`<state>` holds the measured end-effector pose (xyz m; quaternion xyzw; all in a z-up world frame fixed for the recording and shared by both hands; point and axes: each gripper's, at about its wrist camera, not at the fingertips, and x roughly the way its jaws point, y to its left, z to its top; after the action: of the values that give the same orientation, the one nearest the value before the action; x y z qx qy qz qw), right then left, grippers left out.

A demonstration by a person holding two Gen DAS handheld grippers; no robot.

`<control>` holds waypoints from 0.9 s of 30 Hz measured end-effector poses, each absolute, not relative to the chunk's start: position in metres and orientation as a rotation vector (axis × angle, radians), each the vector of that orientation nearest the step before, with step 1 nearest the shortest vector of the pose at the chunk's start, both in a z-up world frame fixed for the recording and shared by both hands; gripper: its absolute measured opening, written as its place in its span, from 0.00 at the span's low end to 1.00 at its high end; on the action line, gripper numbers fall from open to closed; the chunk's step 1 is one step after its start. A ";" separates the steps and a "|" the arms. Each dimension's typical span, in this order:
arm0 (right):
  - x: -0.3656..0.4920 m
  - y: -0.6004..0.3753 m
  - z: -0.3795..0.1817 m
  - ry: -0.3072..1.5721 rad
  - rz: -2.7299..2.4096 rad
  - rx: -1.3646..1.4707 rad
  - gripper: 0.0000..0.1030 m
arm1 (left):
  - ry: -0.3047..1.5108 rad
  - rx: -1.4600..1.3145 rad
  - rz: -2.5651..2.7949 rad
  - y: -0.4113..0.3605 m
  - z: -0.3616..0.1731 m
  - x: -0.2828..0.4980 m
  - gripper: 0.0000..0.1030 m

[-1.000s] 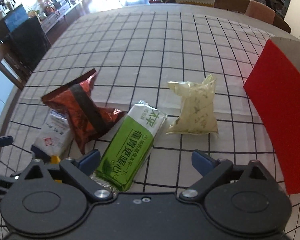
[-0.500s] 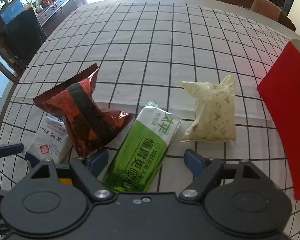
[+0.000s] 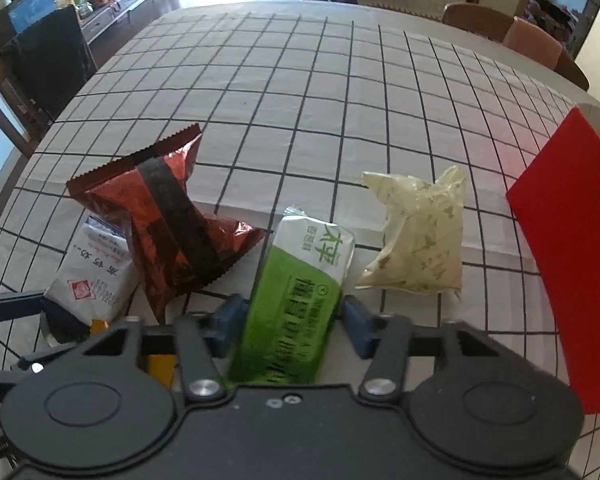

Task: Organize snacks
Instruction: 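Grasp the round dark wrapped candy with the left tool while the right tool grasps the green packet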

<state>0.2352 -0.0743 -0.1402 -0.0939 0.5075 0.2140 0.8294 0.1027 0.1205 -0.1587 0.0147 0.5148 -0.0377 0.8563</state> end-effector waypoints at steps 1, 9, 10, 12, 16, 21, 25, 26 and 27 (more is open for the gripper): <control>0.235 -0.079 -0.139 1.078 0.459 -0.187 0.42 | 1.085 0.020 -0.074 0.122 -0.158 0.101 0.43; 0.226 -0.093 -0.134 1.095 0.488 -0.134 0.40 | 1.108 -0.071 -0.024 0.132 -0.156 0.084 0.43; 0.224 -0.096 -0.133 1.097 0.495 -0.131 0.40 | 1.112 -0.086 -0.021 0.132 -0.155 0.082 0.43; 0.220 -0.100 -0.131 1.098 0.510 -0.130 0.40 | 1.118 -0.112 -0.014 0.133 -0.154 0.078 0.43; 0.209 -0.109 -0.123 1.086 0.546 -0.142 0.40 | 1.120 -0.158 0.000 0.133 -0.150 0.070 0.43; 0.201 -0.123 -0.105 1.064 0.582 -0.132 0.40 | 1.101 -0.193 0.011 0.130 -0.136 0.063 0.43; 0.198 -0.140 -0.089 1.045 0.596 -0.103 0.40 | 1.070 -0.196 0.012 0.121 -0.121 0.062 0.43; 0.198 -0.145 -0.085 1.037 0.598 -0.097 0.40 | 1.061 -0.195 0.009 0.119 -0.117 0.062 0.43; 0.198 -0.150 -0.080 1.029 0.599 -0.093 0.40 | 1.052 -0.195 0.006 0.115 -0.112 0.063 0.43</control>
<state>0.1984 -0.1496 -0.0804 -0.0438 0.4843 0.2818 0.8271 0.0629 0.1152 -0.1122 -0.0927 0.5011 0.0029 0.8604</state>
